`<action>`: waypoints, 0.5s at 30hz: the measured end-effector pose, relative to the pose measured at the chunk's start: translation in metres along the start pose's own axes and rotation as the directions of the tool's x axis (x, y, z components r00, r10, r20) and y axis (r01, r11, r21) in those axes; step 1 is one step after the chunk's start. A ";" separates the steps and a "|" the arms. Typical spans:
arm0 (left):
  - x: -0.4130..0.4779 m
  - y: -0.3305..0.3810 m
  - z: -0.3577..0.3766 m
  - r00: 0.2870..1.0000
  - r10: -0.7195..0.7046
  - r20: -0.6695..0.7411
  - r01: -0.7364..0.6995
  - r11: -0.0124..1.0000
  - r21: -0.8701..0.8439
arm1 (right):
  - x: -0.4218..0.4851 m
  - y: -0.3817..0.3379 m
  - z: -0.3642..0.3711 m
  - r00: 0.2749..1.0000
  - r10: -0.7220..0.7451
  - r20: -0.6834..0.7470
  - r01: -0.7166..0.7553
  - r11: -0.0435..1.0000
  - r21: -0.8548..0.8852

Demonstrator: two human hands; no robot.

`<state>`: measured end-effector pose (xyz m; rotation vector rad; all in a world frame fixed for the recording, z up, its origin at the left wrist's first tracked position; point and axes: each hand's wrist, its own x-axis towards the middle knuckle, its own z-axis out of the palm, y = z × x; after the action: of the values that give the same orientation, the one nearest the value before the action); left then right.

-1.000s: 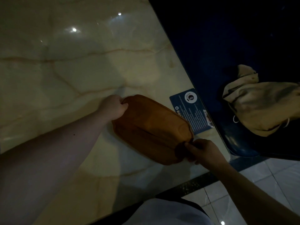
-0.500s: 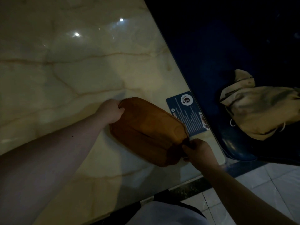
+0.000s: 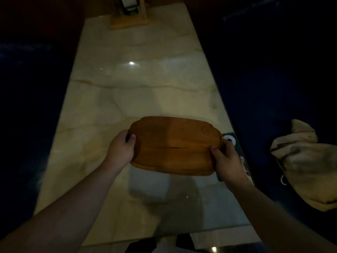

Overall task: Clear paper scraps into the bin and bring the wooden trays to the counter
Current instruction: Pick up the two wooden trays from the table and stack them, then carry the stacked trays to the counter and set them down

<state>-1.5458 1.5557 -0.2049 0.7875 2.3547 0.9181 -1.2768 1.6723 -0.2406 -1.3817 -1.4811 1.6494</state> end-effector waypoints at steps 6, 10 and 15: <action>-0.059 -0.010 -0.074 0.986 -0.004 -0.166 -0.043 0.959 -0.280 | 0.004 -0.058 0.039 0.972 -0.104 0.209 0.113 0.993 -0.032; -0.111 -0.021 -0.129 0.964 -0.027 -0.263 -0.083 0.914 -0.397 | -0.008 -0.093 0.083 0.926 -0.182 0.331 0.194 0.981 -0.003; -0.205 -0.051 -0.196 0.875 -0.152 -0.459 -0.095 0.877 -0.471 | -0.066 -0.132 0.159 0.799 -0.268 0.539 0.280 0.958 0.062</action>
<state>-1.5375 1.3033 -0.0668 0.3337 2.3473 1.7730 -1.4306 1.5851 -0.1141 -0.6676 -1.9056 1.9216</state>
